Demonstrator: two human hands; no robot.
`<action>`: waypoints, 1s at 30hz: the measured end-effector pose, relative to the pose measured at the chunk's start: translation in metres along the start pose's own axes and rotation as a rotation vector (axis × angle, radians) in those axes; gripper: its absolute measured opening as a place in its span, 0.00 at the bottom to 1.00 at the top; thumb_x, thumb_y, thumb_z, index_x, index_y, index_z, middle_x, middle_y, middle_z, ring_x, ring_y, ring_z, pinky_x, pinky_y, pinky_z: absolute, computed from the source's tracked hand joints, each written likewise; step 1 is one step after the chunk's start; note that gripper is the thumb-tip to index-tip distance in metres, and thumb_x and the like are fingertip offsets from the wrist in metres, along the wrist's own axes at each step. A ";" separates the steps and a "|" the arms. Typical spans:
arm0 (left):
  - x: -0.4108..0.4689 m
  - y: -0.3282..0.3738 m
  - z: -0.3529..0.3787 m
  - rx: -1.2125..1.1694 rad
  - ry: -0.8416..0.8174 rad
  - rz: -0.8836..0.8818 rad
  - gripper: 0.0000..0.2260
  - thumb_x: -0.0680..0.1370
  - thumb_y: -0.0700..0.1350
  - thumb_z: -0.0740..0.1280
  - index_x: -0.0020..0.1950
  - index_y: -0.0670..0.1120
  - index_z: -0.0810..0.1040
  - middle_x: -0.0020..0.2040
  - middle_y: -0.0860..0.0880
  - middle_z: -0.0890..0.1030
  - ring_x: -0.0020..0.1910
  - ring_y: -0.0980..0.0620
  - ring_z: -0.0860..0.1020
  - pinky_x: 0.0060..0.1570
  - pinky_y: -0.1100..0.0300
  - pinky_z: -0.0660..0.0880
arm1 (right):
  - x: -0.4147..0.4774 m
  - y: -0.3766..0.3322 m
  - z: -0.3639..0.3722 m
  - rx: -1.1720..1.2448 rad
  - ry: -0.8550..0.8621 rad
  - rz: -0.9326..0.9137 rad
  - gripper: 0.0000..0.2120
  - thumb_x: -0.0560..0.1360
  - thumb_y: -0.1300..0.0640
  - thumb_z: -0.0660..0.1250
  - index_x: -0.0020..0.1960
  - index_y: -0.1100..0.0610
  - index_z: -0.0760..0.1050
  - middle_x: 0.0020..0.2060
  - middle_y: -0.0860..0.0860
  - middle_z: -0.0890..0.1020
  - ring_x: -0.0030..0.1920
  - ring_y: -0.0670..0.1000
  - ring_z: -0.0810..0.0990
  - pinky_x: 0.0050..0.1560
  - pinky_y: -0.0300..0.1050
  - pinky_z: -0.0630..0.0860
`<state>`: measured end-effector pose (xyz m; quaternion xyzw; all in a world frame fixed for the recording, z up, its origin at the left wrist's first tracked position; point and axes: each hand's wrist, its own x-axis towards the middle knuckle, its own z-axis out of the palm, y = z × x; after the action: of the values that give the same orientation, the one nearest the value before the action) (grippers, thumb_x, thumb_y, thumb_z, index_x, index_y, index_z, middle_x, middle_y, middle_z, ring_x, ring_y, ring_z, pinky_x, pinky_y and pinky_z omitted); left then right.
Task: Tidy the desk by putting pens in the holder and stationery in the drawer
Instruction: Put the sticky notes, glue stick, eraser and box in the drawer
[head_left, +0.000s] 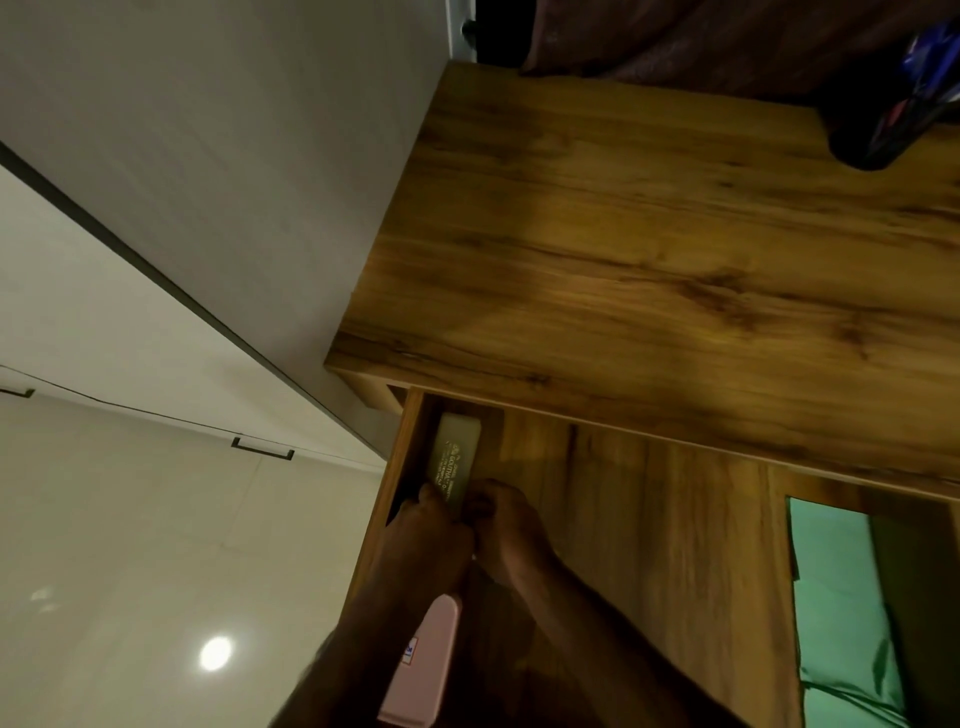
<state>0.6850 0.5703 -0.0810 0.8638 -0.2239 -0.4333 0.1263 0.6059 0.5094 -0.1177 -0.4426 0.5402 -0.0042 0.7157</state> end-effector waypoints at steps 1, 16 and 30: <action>0.000 0.000 0.000 -0.004 0.001 -0.007 0.23 0.79 0.44 0.62 0.73 0.42 0.65 0.68 0.39 0.74 0.64 0.39 0.76 0.62 0.49 0.75 | -0.002 0.000 -0.001 -0.002 0.008 -0.013 0.10 0.83 0.60 0.59 0.57 0.59 0.79 0.51 0.57 0.82 0.56 0.58 0.81 0.47 0.44 0.77; -0.013 -0.002 0.009 0.124 0.124 0.073 0.23 0.79 0.47 0.63 0.73 0.40 0.66 0.70 0.39 0.69 0.65 0.38 0.73 0.62 0.47 0.75 | -0.018 0.012 -0.015 -0.476 0.040 -0.345 0.10 0.83 0.61 0.58 0.50 0.57 0.78 0.42 0.51 0.81 0.44 0.50 0.81 0.43 0.42 0.78; -0.016 0.007 0.039 0.313 -0.021 0.450 0.25 0.77 0.44 0.70 0.73 0.49 0.68 0.72 0.48 0.69 0.65 0.48 0.74 0.64 0.57 0.75 | -0.012 0.033 -0.065 -0.980 0.152 -0.427 0.22 0.75 0.52 0.72 0.68 0.47 0.74 0.64 0.48 0.74 0.66 0.51 0.71 0.59 0.43 0.74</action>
<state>0.6435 0.5719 -0.0898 0.7968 -0.4758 -0.3632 0.0819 0.5350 0.4944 -0.1313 -0.8231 0.4273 0.0709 0.3674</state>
